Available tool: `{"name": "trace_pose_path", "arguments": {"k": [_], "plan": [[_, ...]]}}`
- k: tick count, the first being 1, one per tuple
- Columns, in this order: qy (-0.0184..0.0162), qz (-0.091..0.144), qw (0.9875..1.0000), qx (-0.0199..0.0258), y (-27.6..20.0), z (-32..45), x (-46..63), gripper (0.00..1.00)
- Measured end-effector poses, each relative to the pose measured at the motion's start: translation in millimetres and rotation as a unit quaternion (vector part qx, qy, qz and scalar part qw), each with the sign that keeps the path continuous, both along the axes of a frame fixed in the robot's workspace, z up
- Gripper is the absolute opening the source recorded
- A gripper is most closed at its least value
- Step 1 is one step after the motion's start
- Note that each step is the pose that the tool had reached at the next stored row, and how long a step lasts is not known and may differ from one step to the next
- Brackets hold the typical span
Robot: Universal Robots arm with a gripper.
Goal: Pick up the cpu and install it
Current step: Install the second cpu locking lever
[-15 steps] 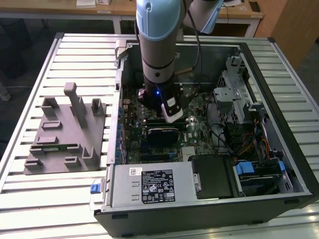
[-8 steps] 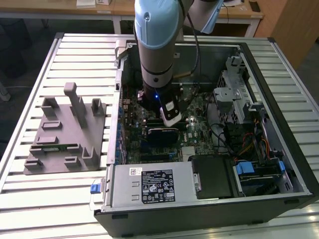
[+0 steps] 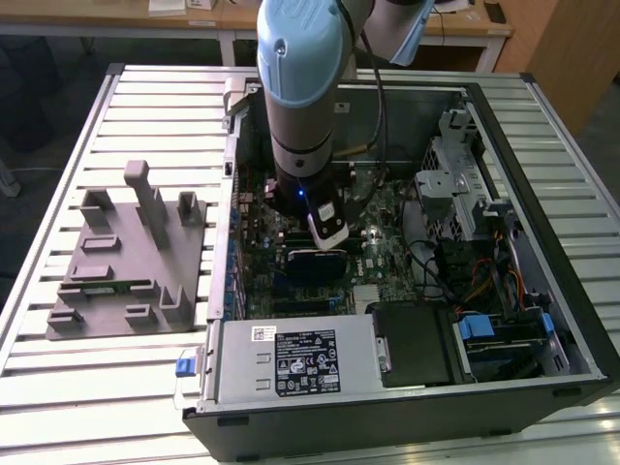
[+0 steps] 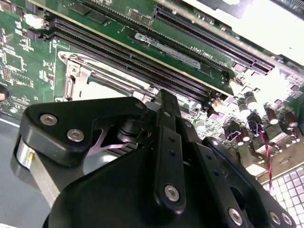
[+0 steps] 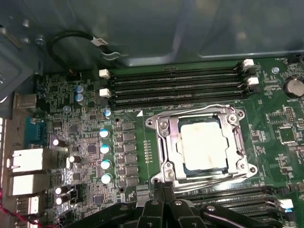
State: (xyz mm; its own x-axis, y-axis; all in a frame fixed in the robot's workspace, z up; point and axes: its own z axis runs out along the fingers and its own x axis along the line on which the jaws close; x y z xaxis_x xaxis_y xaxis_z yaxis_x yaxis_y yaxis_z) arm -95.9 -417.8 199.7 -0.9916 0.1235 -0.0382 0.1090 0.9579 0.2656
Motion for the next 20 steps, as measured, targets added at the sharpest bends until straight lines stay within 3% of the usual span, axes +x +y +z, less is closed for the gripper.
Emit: {"name": "trace_pose_path", "arguments": {"k": [4,6,20], "plan": [[-0.0001,0.000,0.9999,0.0128,-0.3,-2.2,0.0,0.11],[-0.0001,0.000,0.9999,0.0152,-0.6,-3.2,0.0,0.11],[-0.0001,0.000,0.9999,0.0153,-4.5,-4.0,0.1,0.11]]}}
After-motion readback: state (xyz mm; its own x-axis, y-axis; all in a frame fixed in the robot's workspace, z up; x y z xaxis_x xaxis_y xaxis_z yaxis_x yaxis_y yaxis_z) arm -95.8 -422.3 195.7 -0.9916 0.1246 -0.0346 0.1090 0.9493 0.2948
